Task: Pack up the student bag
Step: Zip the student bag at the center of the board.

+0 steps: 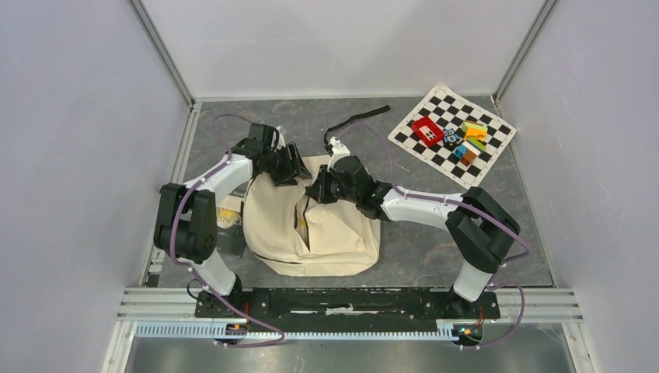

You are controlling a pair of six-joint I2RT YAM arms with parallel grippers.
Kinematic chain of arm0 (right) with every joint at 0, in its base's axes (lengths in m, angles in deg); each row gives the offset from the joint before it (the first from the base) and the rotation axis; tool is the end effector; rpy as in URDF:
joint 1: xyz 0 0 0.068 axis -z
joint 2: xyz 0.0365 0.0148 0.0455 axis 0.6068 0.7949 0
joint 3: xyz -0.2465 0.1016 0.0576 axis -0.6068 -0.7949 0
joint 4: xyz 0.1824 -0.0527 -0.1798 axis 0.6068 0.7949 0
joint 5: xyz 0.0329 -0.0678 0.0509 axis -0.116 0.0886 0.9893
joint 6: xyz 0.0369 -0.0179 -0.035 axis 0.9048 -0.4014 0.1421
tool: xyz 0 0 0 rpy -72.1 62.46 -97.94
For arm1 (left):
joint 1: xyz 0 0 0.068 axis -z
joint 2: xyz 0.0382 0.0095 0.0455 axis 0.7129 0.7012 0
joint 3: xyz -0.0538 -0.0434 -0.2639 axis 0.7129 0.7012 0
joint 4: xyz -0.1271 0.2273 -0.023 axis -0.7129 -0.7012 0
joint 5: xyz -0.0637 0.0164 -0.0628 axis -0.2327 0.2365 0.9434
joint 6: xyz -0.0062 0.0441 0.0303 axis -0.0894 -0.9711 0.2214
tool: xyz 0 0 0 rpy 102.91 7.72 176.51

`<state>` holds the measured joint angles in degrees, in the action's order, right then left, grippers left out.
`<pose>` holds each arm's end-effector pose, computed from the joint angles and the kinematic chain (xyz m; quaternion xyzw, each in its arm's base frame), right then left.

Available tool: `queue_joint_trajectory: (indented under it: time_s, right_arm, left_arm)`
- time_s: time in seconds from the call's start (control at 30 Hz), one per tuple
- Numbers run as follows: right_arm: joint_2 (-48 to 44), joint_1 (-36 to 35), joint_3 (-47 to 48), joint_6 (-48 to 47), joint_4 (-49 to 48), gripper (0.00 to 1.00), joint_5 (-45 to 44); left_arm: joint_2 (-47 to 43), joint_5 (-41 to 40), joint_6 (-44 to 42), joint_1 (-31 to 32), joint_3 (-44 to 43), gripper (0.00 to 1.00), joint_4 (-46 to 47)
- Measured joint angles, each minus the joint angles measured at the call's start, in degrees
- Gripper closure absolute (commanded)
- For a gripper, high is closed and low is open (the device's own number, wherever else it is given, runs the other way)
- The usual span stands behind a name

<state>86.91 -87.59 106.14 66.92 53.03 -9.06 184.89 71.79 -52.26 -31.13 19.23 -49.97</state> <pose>0.2468 0.3006 0.2154 -0.0769 0.8414 0.4079 0.3460 0.3351 -0.1004 0.2073 -0.0735 0.9319 -0.2946 0.1984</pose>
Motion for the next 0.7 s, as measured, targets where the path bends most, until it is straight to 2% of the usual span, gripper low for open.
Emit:
queue_joint_trajectory:
  time_s: [0.1,0.23,0.3,0.37,0.47,0.7]
  right_arm:
    - [-0.87,-0.26,-0.04,-0.7,1.07,1.0,-1.31]
    - [-2.58,-0.37,-0.37,-1.68,2.29,1.0,-1.79]
    - [-3.08,-0.52,-0.37,-1.9,2.71,1.0,-1.79]
    - [-3.21,-0.63,-0.42,-2.08,2.89,1.0,-1.79]
    - [-3.21,-0.74,-0.55,-2.27,3.17,1.0,-1.77]
    - [-3.21,-1.14,-0.85,-2.36,3.45,1.0,-1.75]
  left_arm:
    - [-0.48,-0.2,-1.27,0.5,0.0,0.26,-0.26]
    - [-3.19,-1.57,-4.37,2.51,-0.35,0.25,-1.31]
    - [-4.52,-2.86,-5.81,3.91,-1.18,0.3,-2.54]
    - [-5.01,-4.46,-6.91,5.22,-2.05,0.4,-3.65]
    - [-5.05,-7.17,-9.01,7.15,-2.91,0.5,-5.31]
    - [-4.92,-10.12,-11.41,8.96,-2.99,0.64,-6.91]
